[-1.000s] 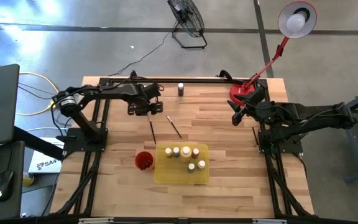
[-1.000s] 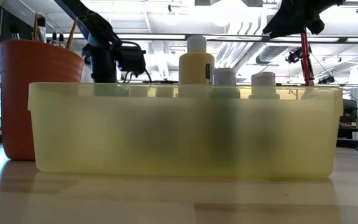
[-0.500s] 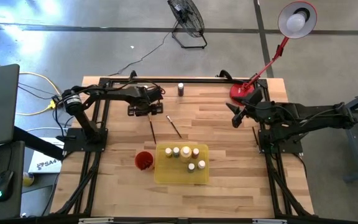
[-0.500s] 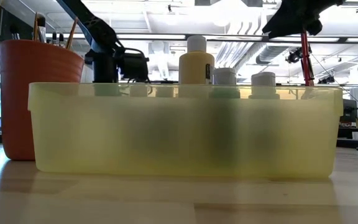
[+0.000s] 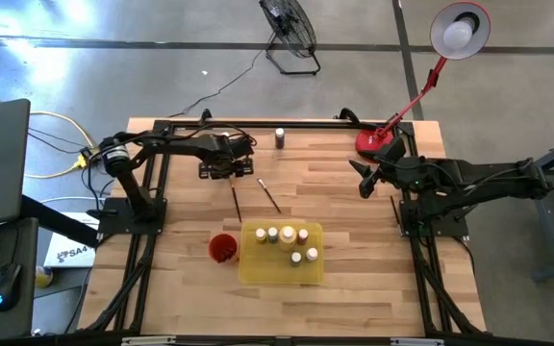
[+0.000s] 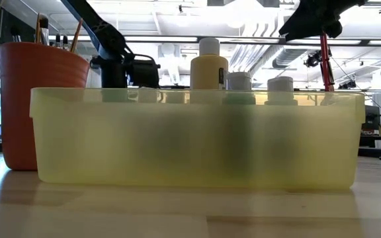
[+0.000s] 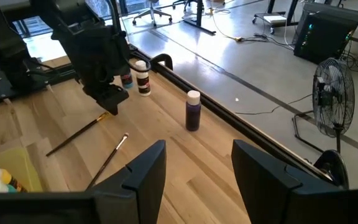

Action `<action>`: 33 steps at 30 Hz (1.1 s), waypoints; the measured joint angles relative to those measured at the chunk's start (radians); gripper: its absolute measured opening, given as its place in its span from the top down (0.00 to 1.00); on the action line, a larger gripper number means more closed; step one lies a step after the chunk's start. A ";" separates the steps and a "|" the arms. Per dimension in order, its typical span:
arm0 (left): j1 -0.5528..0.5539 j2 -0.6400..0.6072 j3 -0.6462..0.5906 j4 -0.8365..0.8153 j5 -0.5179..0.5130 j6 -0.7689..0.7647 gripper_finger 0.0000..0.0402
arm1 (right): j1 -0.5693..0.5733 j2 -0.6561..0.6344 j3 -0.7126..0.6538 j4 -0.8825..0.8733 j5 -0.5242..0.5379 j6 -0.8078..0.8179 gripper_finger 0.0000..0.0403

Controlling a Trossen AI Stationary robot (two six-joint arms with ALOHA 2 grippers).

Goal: Pick & Place Paint Supplies
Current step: Put the golden paintbrush into the orange cup

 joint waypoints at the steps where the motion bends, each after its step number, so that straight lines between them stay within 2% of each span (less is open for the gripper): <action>1: 0.000 0.006 0.002 0.000 -0.001 -0.008 0.52 | 0.000 0.000 0.000 0.000 0.000 0.000 0.57; 12: 0.000 0.018 0.002 0.000 -0.001 -0.009 0.55 | 0.000 0.000 0.000 0.000 0.000 0.000 0.57; 24: -0.003 0.020 0.000 -0.021 -0.013 0.018 0.84 | 0.000 0.000 0.000 0.000 0.000 0.000 0.57; 33: -0.008 0.021 0.000 -0.006 -0.034 0.033 0.98 | 0.000 0.000 0.000 0.000 0.000 0.000 0.57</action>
